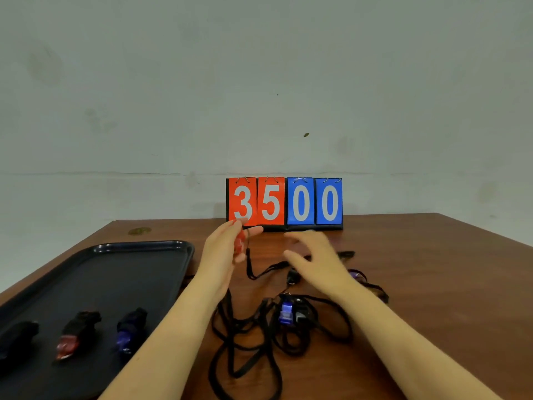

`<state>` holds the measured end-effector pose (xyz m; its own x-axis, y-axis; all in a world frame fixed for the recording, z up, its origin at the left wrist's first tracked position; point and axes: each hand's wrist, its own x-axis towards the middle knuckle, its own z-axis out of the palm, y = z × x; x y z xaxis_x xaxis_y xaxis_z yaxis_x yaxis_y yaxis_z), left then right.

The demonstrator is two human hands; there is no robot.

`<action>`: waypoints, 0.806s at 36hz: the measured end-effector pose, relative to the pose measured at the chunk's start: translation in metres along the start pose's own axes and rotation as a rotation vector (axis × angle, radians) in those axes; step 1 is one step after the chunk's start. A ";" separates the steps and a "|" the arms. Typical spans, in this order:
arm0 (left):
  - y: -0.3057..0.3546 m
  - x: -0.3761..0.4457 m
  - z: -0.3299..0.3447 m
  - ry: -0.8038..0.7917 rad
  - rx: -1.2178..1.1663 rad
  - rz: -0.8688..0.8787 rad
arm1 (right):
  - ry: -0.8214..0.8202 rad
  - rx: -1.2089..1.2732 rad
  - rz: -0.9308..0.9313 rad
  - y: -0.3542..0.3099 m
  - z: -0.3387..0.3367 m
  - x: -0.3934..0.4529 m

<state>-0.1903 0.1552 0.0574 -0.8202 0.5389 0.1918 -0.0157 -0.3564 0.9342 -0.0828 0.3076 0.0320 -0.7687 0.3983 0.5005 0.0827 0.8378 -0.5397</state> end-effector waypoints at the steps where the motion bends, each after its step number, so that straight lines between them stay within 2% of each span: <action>1: 0.001 -0.001 0.001 -0.028 -0.067 -0.003 | -0.079 0.022 -0.039 -0.007 0.006 -0.002; 4: 0.005 -0.004 0.004 -0.090 -0.181 0.006 | -0.265 0.048 -0.138 -0.022 0.021 -0.007; 6: 0.006 -0.005 0.004 -0.113 -0.191 0.005 | -0.309 0.078 -0.176 -0.024 0.028 -0.009; 10: 0.005 -0.003 0.000 -0.045 -0.081 0.004 | -0.205 0.146 -0.150 -0.020 0.026 -0.008; 16: -0.007 0.003 -0.005 0.098 0.112 0.005 | -0.127 0.572 0.048 -0.014 0.005 -0.004; 21: -0.016 0.001 -0.001 0.047 0.393 0.021 | 0.020 0.628 0.147 -0.012 0.001 0.002; 24: -0.019 0.000 0.001 0.006 0.387 -0.025 | 0.101 0.625 0.202 -0.006 0.001 0.005; 29: -0.019 -0.005 0.003 -0.069 0.174 -0.071 | 0.184 0.553 0.268 0.004 0.003 0.009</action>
<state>-0.1842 0.1615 0.0393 -0.7794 0.6111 0.1382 0.0319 -0.1815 0.9829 -0.0910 0.3132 0.0327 -0.6413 0.6659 0.3814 -0.1204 0.4035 -0.9070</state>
